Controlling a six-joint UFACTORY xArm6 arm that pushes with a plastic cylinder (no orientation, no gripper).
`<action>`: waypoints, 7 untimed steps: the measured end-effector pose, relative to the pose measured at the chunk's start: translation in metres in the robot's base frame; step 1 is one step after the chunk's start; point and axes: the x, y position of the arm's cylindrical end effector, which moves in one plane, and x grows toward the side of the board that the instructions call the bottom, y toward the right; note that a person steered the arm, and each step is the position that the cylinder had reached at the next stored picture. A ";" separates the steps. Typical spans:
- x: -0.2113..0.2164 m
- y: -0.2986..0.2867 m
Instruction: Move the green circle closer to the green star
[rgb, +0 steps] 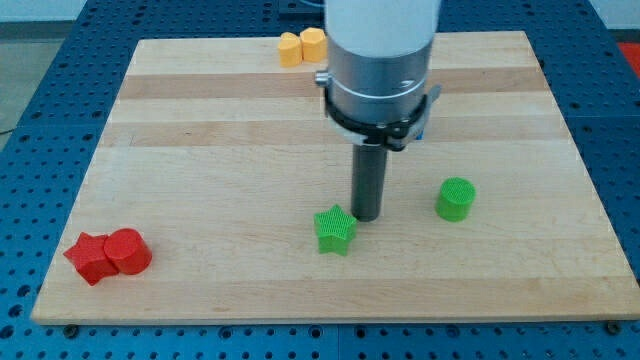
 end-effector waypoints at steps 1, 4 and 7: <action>0.005 0.001; 0.040 -0.029; -0.075 0.038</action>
